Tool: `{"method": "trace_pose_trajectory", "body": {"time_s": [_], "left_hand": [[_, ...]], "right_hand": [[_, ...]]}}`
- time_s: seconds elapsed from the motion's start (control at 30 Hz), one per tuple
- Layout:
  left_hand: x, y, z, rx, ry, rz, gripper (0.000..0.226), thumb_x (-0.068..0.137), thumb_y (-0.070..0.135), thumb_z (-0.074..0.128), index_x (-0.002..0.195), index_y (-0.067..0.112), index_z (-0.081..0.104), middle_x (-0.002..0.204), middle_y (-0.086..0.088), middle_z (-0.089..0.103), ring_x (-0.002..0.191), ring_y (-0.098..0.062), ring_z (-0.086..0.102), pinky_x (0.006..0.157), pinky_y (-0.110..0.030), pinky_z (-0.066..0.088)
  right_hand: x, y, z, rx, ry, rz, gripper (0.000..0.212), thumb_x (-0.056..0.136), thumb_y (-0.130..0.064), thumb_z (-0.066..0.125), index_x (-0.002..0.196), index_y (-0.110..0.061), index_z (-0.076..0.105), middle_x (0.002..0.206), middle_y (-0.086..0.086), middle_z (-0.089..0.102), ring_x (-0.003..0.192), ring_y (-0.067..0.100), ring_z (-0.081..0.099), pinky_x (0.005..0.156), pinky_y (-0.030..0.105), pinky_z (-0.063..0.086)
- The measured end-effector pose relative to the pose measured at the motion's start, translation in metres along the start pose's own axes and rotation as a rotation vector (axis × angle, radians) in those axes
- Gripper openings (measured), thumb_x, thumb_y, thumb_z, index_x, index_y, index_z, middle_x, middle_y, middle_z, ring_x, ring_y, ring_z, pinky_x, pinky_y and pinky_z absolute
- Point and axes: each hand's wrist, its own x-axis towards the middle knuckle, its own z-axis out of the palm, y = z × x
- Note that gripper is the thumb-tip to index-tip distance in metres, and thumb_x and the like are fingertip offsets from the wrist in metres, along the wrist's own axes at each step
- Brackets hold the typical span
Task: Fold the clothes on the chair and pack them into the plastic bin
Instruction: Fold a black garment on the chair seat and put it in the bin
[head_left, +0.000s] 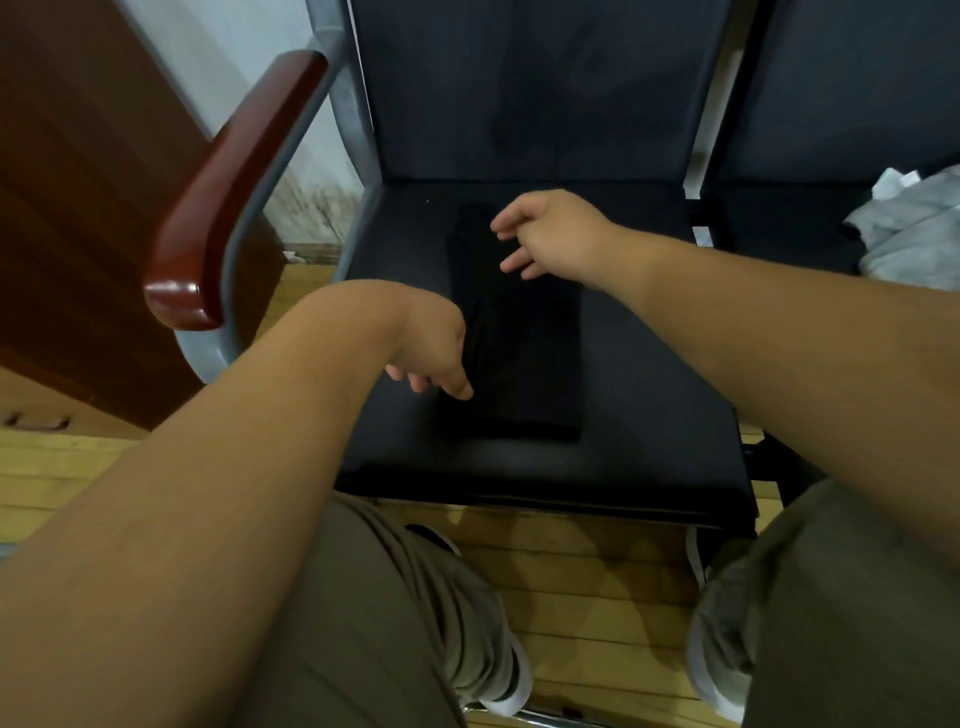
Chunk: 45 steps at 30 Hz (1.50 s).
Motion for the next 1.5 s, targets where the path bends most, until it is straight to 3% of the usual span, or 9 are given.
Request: {"method": "trace_pose_trajectory", "body": {"time_s": [0.17,0.3,0.53,0.8,0.9,1.03,1.23,1.37,1.5], "left_hand": [[0.001,0.023,0.010,0.038,0.104,0.117,0.023,0.086,0.040,0.083,0.099,0.024,0.073,0.093,0.000,0.077,0.091,-0.021,0.072,0.080,-0.035,0.056],[-0.003,0.043,0.027,0.108,0.108,0.143,0.043,0.085,0.045,0.084,0.117,0.020,0.070,0.111,0.000,0.069,0.095,-0.019,0.064,0.076,-0.031,0.052],[0.005,0.058,0.056,0.345,0.229,0.050,0.090,0.082,0.035,0.084,0.154,0.013,0.034,0.144,-0.013,0.042,0.129,-0.035,0.050,0.104,-0.048,0.052],[0.003,0.040,0.045,0.088,0.347,0.144,0.018,0.089,0.026,0.073,0.105,0.026,0.063,0.109,0.002,0.063,0.097,-0.019,0.058,0.082,-0.034,0.051],[-0.003,0.030,0.027,-0.181,0.415,0.132,0.016,0.088,0.029,0.077,0.102,0.029,0.070,0.100,0.005,0.070,0.091,-0.015,0.066,0.082,-0.032,0.057],[-0.006,0.022,0.010,-0.465,0.478,0.140,0.009,0.091,0.026,0.074,0.099,0.029,0.074,0.096,0.003,0.075,0.088,-0.015,0.072,0.082,-0.036,0.063],[-0.007,0.026,0.002,-0.425,0.530,0.160,0.026,0.091,0.029,0.075,0.114,0.026,0.064,0.103,0.001,0.072,0.086,-0.016,0.071,0.080,-0.042,0.063],[-0.005,0.036,0.008,-0.295,0.513,0.239,0.060,0.077,0.033,0.089,0.127,0.023,0.056,0.112,0.004,0.060,0.098,-0.017,0.063,0.084,-0.038,0.057],[0.001,0.033,0.009,-0.127,0.640,0.166,0.032,0.087,0.019,0.070,0.117,0.022,0.060,0.104,0.001,0.061,0.095,-0.022,0.062,0.081,-0.041,0.055]], "right_hand": [[-0.033,-0.003,-0.018,-0.197,-0.032,0.055,0.042,0.103,-0.007,0.040,0.118,-0.032,0.071,0.122,-0.011,0.069,0.089,0.009,0.078,0.081,0.036,0.067],[-0.066,-0.017,-0.039,-0.350,-0.227,0.219,0.035,0.108,-0.016,0.040,0.126,-0.024,0.069,0.121,-0.003,0.071,0.096,0.017,0.078,0.084,0.038,0.066],[-0.108,0.011,-0.031,-0.430,-0.401,0.391,0.034,0.110,-0.020,0.048,0.141,-0.017,0.061,0.124,0.004,0.071,0.100,0.020,0.075,0.090,0.039,0.063],[-0.112,0.015,-0.035,-0.610,-0.452,0.228,0.039,0.107,-0.025,0.054,0.145,-0.023,0.058,0.125,-0.002,0.071,0.102,0.015,0.074,0.093,0.038,0.062],[-0.112,0.011,-0.036,-0.694,-0.449,0.057,0.081,0.092,-0.052,0.075,0.160,-0.027,0.039,0.145,-0.004,0.059,0.124,0.017,0.063,0.108,0.040,0.053],[-0.110,0.007,-0.016,-0.729,-0.334,-0.084,0.114,0.076,-0.056,0.088,0.164,-0.020,0.025,0.150,-0.001,0.046,0.127,0.022,0.056,0.106,0.041,0.053],[-0.098,-0.003,-0.008,-0.754,-0.020,-0.180,0.033,0.098,-0.016,0.063,0.130,-0.021,0.058,0.110,0.001,0.060,0.088,0.019,0.062,0.066,0.035,0.054],[-0.097,-0.008,-0.022,-0.624,0.035,-0.166,0.027,0.096,-0.014,0.063,0.121,-0.023,0.066,0.109,-0.001,0.064,0.092,0.016,0.065,0.077,0.036,0.059],[-0.100,-0.007,-0.033,-0.547,0.047,-0.153,0.023,0.095,-0.016,0.068,0.117,-0.023,0.069,0.109,-0.004,0.065,0.095,0.014,0.065,0.081,0.032,0.058]]}}
